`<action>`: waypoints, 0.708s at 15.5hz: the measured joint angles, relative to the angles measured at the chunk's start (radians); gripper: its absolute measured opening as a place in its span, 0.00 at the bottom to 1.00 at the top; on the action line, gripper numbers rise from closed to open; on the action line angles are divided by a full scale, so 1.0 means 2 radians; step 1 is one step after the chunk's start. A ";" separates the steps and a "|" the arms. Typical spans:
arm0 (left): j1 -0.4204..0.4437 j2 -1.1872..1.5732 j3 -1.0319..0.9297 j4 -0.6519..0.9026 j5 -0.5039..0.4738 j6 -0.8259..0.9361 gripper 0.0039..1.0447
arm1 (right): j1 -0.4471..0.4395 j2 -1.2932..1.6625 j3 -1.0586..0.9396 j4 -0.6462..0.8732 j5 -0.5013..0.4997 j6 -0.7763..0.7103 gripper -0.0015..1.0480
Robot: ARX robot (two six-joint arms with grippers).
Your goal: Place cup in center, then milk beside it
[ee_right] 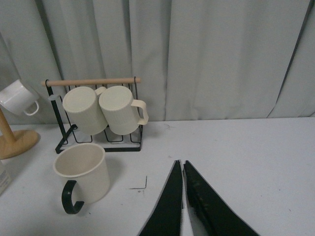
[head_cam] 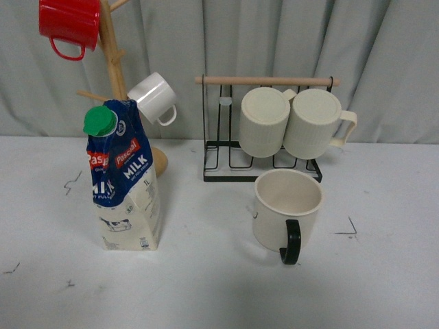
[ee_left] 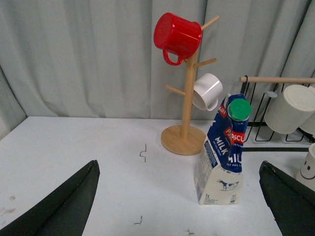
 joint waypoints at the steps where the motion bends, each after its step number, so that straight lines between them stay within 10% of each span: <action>1: 0.000 0.000 0.000 0.000 0.000 0.000 0.94 | 0.000 0.000 0.000 -0.001 0.000 0.000 0.16; 5: 0.000 0.000 0.000 -0.001 0.000 0.000 0.94 | 0.000 0.000 0.000 -0.001 0.000 0.000 0.55; 8: -0.061 0.190 0.123 -0.157 -0.071 -0.057 0.94 | 0.000 0.000 0.000 -0.001 0.000 0.000 0.85; 11: -0.124 0.396 0.248 0.019 -0.097 -0.069 0.94 | 0.000 0.000 0.000 -0.001 0.000 0.000 0.94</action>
